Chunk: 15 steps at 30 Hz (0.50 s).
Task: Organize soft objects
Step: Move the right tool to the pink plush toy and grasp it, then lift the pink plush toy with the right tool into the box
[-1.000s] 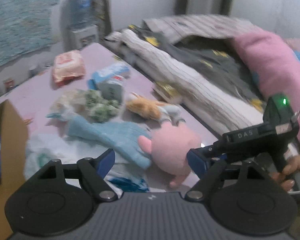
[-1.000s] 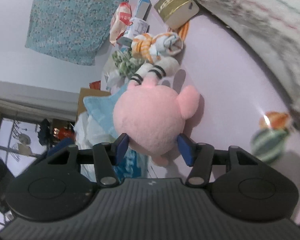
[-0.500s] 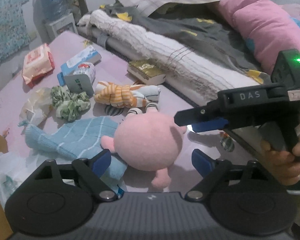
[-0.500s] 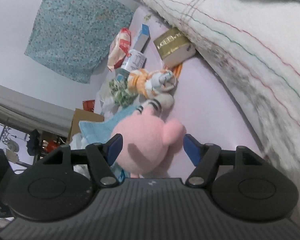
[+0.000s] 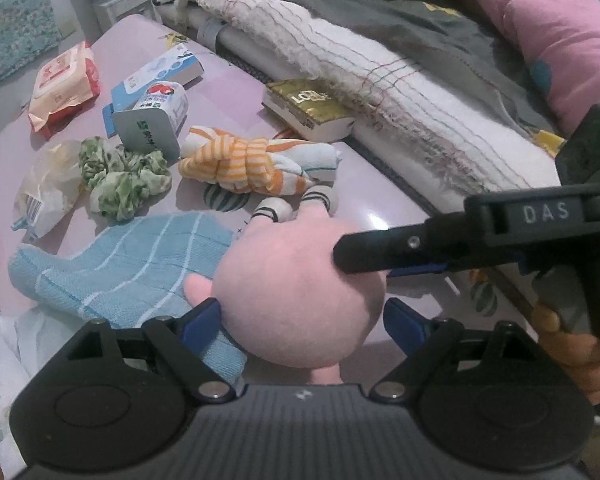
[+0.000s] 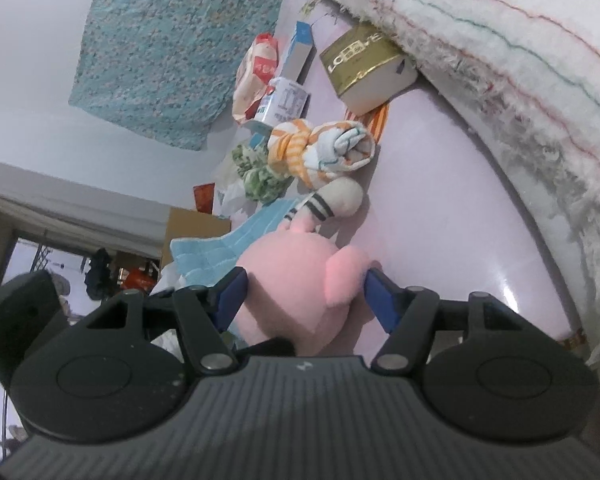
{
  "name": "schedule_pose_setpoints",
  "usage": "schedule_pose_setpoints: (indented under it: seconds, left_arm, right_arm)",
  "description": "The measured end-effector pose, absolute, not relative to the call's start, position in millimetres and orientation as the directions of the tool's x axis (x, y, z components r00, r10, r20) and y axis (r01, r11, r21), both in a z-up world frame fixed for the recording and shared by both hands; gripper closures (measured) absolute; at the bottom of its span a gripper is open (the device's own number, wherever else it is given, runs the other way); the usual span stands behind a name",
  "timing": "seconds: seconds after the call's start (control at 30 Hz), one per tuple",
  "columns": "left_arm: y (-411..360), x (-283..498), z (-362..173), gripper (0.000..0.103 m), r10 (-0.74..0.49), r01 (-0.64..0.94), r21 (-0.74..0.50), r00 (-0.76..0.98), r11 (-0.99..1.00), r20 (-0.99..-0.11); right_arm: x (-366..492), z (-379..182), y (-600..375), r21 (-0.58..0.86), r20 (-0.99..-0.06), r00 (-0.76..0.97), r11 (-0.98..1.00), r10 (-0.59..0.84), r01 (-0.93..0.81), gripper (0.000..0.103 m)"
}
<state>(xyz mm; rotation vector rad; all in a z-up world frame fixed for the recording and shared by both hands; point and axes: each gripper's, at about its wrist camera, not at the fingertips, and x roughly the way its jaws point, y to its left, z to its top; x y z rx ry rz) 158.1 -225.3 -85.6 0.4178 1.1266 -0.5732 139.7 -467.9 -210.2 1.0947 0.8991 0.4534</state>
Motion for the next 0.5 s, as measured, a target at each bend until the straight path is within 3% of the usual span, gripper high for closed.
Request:
schedule_pose_setpoints:
  seconds: [0.5]
  left_arm:
    - [-225, 145, -65, 0.018, -0.247, 0.613, 0.040, 0.376, 0.789, -0.893]
  right_arm:
    - [127, -186, -463, 0.905, -0.366, 0.603, 0.422, 0.709, 0.054, 0.045]
